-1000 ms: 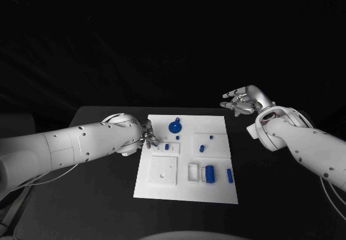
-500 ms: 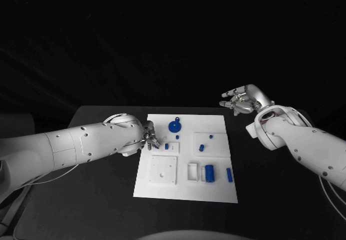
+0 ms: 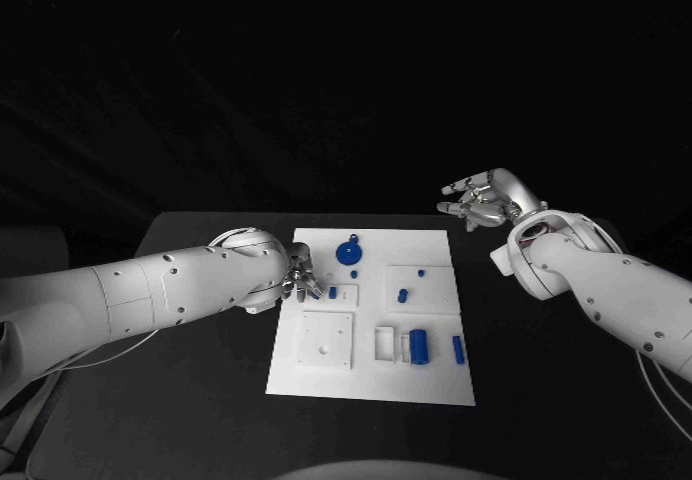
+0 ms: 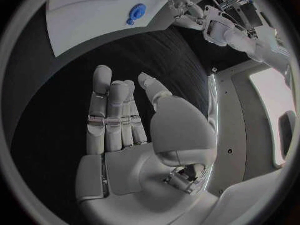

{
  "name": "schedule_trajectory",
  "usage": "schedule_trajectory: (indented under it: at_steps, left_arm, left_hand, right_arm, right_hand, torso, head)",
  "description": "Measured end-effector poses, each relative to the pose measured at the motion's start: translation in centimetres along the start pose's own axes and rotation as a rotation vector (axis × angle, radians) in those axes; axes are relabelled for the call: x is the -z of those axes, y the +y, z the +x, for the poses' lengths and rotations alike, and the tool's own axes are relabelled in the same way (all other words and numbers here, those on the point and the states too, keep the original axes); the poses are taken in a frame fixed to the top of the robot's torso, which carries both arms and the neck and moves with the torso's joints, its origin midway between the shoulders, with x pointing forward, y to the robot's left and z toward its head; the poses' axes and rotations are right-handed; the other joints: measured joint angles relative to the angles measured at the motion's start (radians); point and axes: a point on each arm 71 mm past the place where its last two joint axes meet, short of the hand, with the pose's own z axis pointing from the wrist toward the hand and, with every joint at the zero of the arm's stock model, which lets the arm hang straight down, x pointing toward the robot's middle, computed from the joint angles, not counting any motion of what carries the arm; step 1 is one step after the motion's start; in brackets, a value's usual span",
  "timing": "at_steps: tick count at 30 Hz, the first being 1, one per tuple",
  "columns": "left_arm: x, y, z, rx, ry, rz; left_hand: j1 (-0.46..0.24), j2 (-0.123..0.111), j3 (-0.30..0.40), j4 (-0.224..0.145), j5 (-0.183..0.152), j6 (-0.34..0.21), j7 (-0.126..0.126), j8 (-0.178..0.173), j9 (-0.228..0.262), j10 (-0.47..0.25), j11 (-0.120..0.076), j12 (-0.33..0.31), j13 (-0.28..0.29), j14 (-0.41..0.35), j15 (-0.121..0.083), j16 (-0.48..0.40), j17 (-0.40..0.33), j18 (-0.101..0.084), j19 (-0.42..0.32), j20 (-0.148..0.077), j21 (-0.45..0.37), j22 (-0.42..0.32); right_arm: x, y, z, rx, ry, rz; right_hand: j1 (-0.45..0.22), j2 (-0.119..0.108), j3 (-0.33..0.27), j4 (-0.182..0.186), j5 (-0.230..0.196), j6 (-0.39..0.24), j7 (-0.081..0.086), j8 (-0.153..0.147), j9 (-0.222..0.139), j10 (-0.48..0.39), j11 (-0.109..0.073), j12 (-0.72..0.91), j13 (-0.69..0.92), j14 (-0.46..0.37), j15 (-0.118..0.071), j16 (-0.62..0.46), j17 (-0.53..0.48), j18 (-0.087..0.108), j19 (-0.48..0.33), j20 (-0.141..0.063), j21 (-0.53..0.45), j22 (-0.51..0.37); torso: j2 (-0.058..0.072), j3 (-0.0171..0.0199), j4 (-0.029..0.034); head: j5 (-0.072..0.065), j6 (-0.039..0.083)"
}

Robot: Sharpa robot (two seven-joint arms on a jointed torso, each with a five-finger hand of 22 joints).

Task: Assemble the parts on the task board

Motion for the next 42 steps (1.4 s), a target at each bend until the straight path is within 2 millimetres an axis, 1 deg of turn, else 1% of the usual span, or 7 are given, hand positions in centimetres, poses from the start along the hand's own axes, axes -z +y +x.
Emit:
schedule_trajectory:
  at_steps: [16,22,27,35,42]
  left_arm:
    - [-0.07,-0.02,-0.04,-0.02,-0.011,0.008]
    - [0.03,-0.01,0.06,-0.024,-0.016,0.011]
    - [0.12,-0.01,0.16,-0.024,-0.017,0.012]
    - [0.2,0.09,0.24,-0.018,-0.023,0.007]
    - [0.28,0.1,0.29,-0.012,-0.03,-0.001]
  left_hand:
    - [0.0,0.0,0.0,0.0,-0.003,0.0,0.0,-0.003,0.0,0.001,0.001,0.0,0.0,0.0,0.0,0.0,0.0,0.0,0.0,0.0,0.0,0.0]
    - [0.0,0.0,0.003,0.003,0.002,0.0,0.0,0.0,0.003,0.001,0.001,0.0,0.001,0.0,0.0,0.0,0.0,0.0,0.0,0.0,0.0,0.0]
    - [0.0,0.0,0.003,0.003,0.002,0.0,0.0,0.0,0.003,0.001,0.001,0.0,0.001,0.0,0.0,0.0,0.002,0.0,0.0,0.0,0.0,0.0]
    - [0.0,0.0,0.003,0.003,0.017,0.0,0.0,0.0,0.003,0.001,0.001,0.0,0.001,-0.001,0.002,0.0,0.009,0.0,0.0,0.0,0.0,0.0]
    - [0.0,0.0,0.003,0.003,0.018,0.0,0.0,0.0,0.003,0.001,0.001,0.0,0.001,-0.001,0.002,0.0,0.009,0.0,0.0,0.0,0.0,0.0]
  right_arm:
    - [-0.02,0.15,0.14,-0.004,0.006,-0.002]
    - [-0.03,0.12,0.15,-0.005,0.009,-0.001]
    - [-0.04,0.12,0.18,-0.006,0.011,0.0]
    - [-0.04,0.1,0.19,-0.007,0.013,0.001]
    - [-0.05,0.09,0.21,-0.007,0.014,0.001]
  right_hand:
    - [0.0,0.0,0.0,0.0,0.0,0.001,-0.001,0.0,0.0,0.0,0.0,0.0,0.0,0.0,0.0,0.0,0.0,0.0,0.0,0.0,0.0,0.0]
    - [0.0,0.0,0.0,0.0,0.007,0.001,-0.001,0.0,0.0,0.0,0.0,0.0,0.0,0.0,0.0,0.0,0.001,0.0,0.0,0.0,0.0,0.0]
    - [0.0,0.0,0.0,0.0,0.007,0.001,-0.001,0.0,0.0,0.0,0.0,0.0,0.0,0.0,0.0,0.0,0.001,0.0,0.0,0.0,0.0,0.0]
    - [0.0,0.0,0.0,0.0,0.007,0.002,-0.001,0.0,0.0,0.0,0.0,0.0,0.0,0.0,0.0,0.0,0.001,0.0,0.0,0.0,0.0,0.0]
    - [0.0,0.0,0.0,0.0,0.007,0.002,-0.002,0.0,0.0,0.0,0.0,0.0,0.0,0.0,0.0,0.0,0.001,0.0,0.0,0.0,0.0,0.0]
  torso:
    - [0.0,-0.0001,0.0002]
    - [0.0,-0.0012,0.0003]
    - [0.0,-0.0011,0.0007]
    - [0.0,-0.0005,0.0008]
    - [0.0,-0.0001,0.0008]
  head:
    - [-0.001,0.0]
    - [-0.002,-0.001]
    - [-0.002,-0.002]
    - [-0.002,-0.003]
    - [-0.002,-0.005]
